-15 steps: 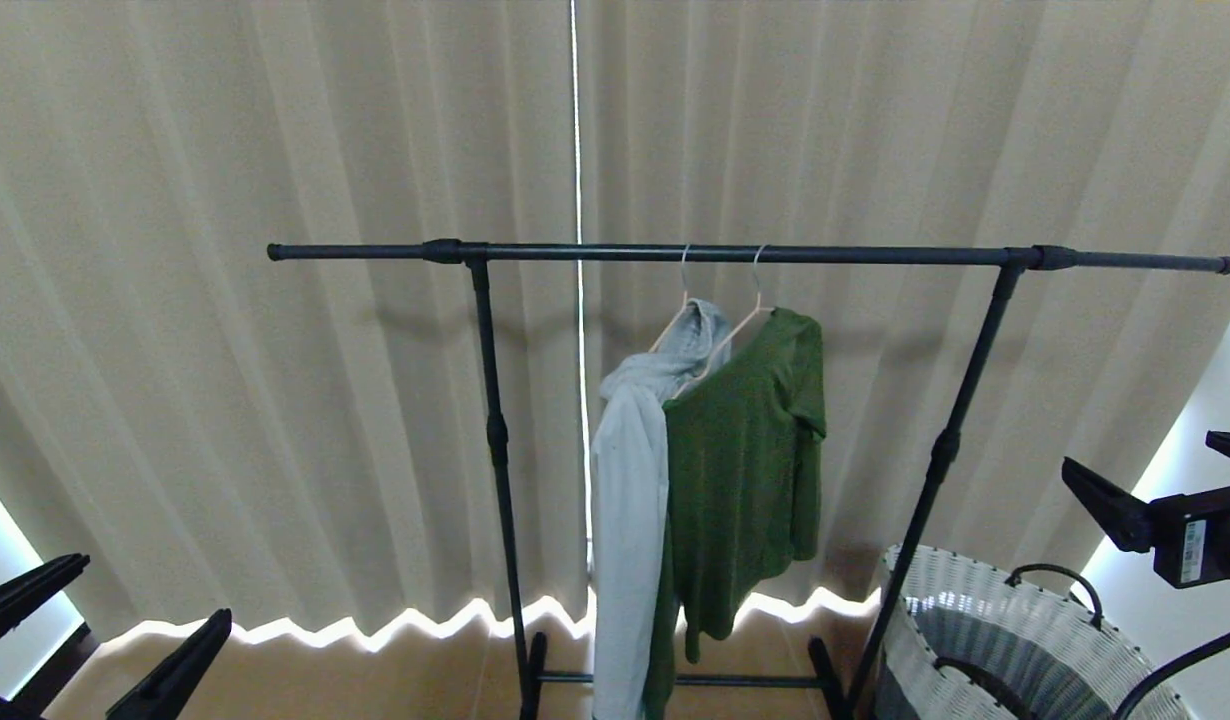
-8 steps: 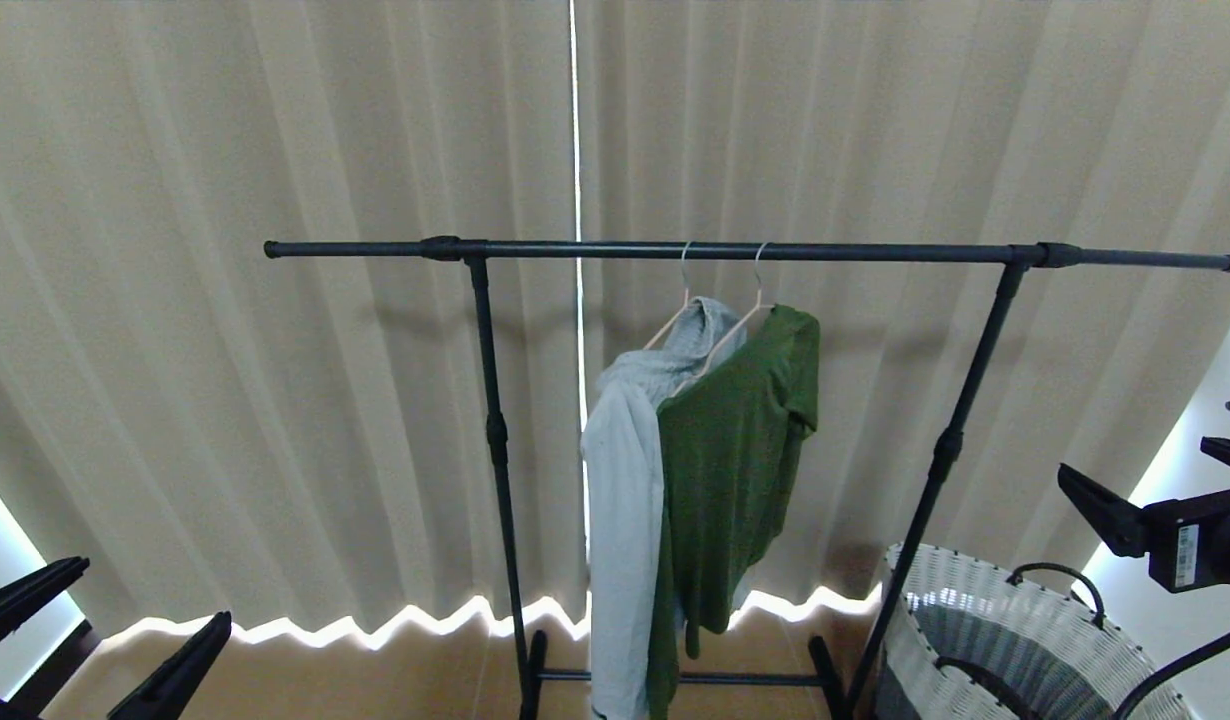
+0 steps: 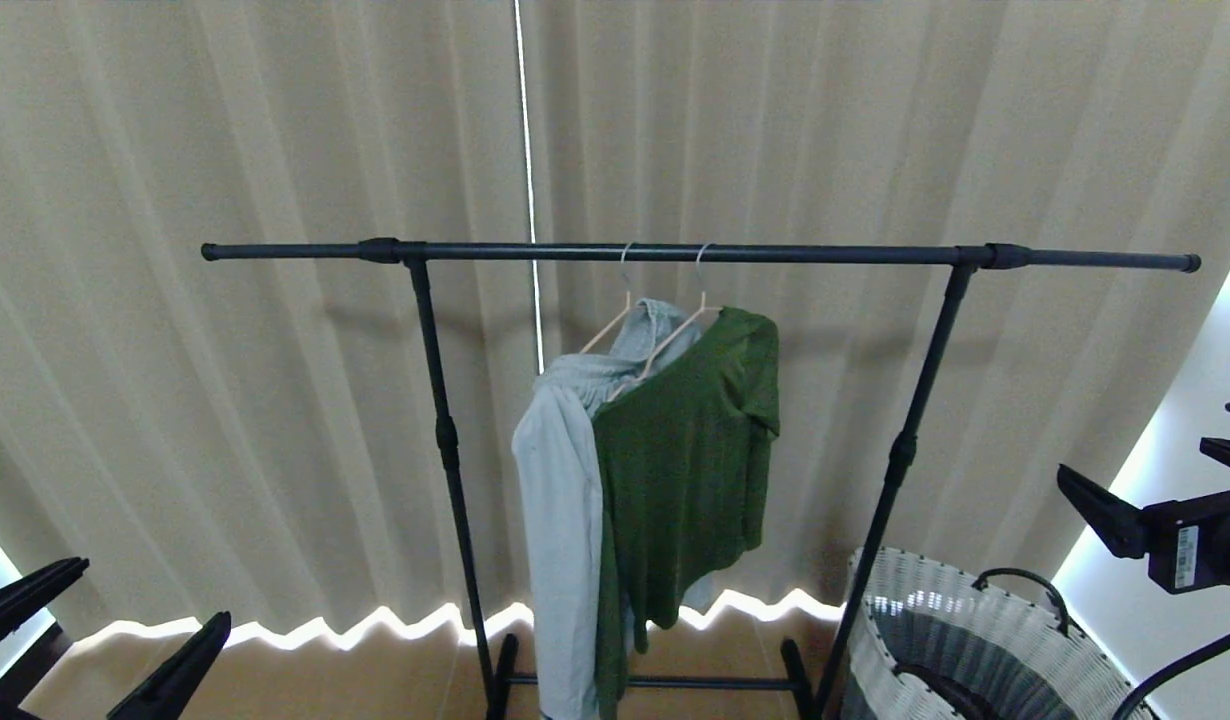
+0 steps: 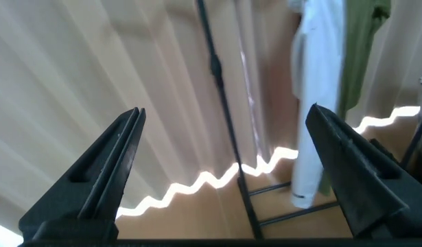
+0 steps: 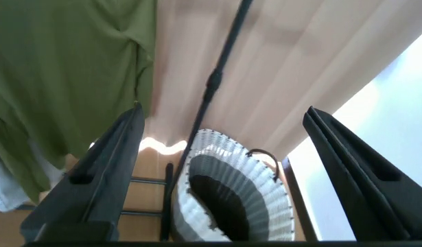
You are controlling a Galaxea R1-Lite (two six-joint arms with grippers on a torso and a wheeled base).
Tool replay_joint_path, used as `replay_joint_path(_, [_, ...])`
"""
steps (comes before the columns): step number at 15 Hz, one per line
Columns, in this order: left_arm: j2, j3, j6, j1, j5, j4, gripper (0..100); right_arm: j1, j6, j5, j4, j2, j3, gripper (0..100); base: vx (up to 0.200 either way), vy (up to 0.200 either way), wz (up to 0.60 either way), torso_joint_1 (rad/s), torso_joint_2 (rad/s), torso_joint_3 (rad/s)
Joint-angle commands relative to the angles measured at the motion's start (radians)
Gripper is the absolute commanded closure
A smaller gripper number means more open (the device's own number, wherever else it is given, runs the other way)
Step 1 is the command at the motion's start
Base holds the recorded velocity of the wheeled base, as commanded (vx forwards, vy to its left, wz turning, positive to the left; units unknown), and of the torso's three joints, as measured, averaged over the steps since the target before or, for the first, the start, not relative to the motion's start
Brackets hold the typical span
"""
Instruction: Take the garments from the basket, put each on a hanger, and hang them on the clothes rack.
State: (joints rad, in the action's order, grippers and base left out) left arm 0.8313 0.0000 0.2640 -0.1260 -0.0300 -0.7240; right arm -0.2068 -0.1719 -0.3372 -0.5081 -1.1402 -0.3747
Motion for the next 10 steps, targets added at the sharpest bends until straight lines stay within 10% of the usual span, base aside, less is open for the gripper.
replay_joint_path(1, [0.0,0.0,0.0,0.0,0.001,0.0,0,0.0,0.0,0.0,-0.003,0.008,0.01,0,0.0,-0.2,0.0,0.002,0.0,0.002])
replay_joint_path(4, [-0.047,0.0,-0.005,0.006,0.004,-0.002,0,0.001,0.002,0.001,-0.001,0.065,0.046,0,0.0,0.0,0.0,0.0,0.0,0.0])
replay_joint_path(10, [-0.577,0.0,-0.042,0.083,0.01,0.476,0,0.11,-0.003,-0.017,0.203,0.358,0.183,0,0.0,0.0,0.0,0.0,0.0,0.0])
